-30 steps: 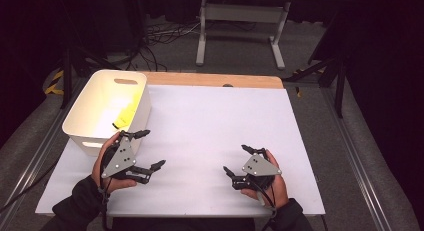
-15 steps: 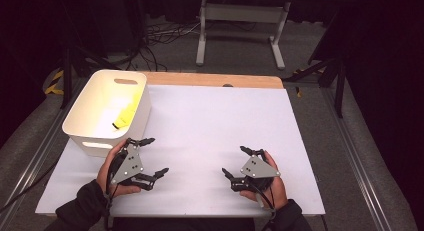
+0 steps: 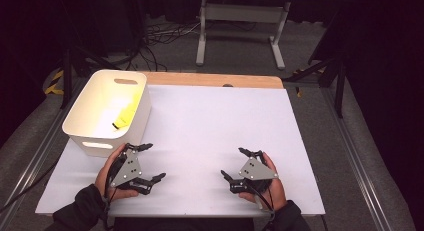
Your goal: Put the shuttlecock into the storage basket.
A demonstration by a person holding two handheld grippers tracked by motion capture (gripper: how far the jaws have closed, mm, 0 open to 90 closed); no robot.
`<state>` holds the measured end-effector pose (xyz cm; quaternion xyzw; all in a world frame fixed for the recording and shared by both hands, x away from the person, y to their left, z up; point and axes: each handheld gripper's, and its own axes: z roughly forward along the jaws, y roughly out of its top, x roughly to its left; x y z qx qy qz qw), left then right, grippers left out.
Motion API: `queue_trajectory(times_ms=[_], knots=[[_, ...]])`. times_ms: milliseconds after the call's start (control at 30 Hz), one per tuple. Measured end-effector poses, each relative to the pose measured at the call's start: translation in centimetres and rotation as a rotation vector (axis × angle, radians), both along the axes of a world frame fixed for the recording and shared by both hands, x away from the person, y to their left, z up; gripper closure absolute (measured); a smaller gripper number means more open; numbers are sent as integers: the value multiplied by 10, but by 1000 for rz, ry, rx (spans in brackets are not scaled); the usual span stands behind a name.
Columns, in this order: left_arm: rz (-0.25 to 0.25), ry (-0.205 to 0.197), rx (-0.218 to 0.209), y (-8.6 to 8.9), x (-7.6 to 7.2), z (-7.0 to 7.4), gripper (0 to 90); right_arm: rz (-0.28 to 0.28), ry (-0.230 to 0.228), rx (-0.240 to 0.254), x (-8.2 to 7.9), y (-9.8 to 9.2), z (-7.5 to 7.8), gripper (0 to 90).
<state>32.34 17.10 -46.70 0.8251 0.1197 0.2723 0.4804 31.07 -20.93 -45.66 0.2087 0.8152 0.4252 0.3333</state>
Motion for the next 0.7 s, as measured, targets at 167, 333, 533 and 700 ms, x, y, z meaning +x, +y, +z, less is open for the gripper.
queue_trajectory(times_ms=[167, 333, 533, 700], knots=[[17, 20, 1, 9, -1, -6, 67, -2, 3, -4, -1, -1, -1, 135], [34, 36, 4, 17, -3, -10, 65, -12, 5, -2, -3, -3, -2, 134], [56, 78, -21, 34, -6, -15, 61, -6, 12, -7, -4, -1, -4, 133], [80, 100, -49, 48, -10, -17, 54, -5, 18, -6, -3, -2, -5, 131]])
